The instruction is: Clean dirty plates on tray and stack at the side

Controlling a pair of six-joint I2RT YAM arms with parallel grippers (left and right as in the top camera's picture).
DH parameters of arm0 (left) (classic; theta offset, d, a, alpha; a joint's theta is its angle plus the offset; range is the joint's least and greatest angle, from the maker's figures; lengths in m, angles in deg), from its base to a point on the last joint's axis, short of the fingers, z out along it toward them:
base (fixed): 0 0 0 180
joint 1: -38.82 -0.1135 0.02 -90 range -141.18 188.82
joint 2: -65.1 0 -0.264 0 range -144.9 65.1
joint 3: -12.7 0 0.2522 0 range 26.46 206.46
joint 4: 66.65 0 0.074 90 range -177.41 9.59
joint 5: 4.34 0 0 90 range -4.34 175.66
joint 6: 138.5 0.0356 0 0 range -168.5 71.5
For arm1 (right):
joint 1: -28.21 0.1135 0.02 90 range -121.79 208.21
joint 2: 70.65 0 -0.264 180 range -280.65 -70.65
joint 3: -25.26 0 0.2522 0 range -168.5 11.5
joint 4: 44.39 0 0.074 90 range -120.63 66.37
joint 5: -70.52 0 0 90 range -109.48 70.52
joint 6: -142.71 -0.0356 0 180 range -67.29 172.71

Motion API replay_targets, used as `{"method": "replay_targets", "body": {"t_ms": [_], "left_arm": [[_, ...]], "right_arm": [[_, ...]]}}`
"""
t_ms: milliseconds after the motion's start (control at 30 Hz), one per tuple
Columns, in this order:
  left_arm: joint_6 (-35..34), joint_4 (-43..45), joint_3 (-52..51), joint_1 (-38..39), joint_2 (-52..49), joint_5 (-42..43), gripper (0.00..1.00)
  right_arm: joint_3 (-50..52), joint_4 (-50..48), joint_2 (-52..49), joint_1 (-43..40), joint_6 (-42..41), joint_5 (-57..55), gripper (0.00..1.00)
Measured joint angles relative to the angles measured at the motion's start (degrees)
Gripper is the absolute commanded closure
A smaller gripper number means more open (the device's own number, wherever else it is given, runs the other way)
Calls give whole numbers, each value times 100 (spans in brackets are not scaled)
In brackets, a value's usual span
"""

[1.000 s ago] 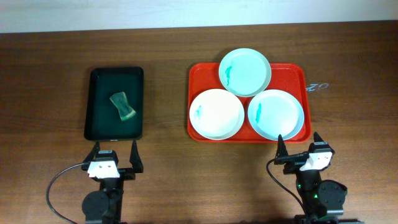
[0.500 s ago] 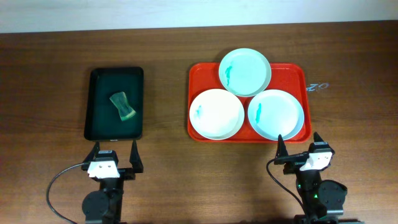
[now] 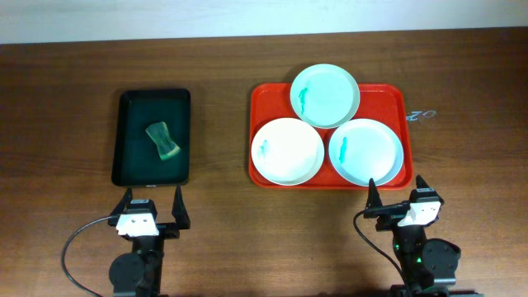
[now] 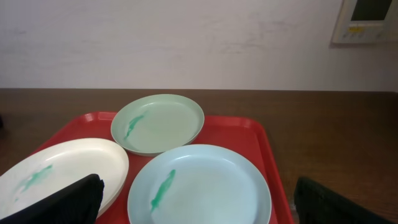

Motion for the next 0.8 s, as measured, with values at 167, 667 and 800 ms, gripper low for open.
{"method": "replay_targets", "body": {"t_ms": [167,667,800], "left_arm": [[0,0,0,0,0,0,1],[-2745,3600,-2,0,17,4422,1],[-2767,4100,68,0,17,3993,1]], "right_arm": [[0,0,0,0,-2,0,2],[2,-2,7,0,2,-2,2],[2,0,7,0,2,0,1]]}}
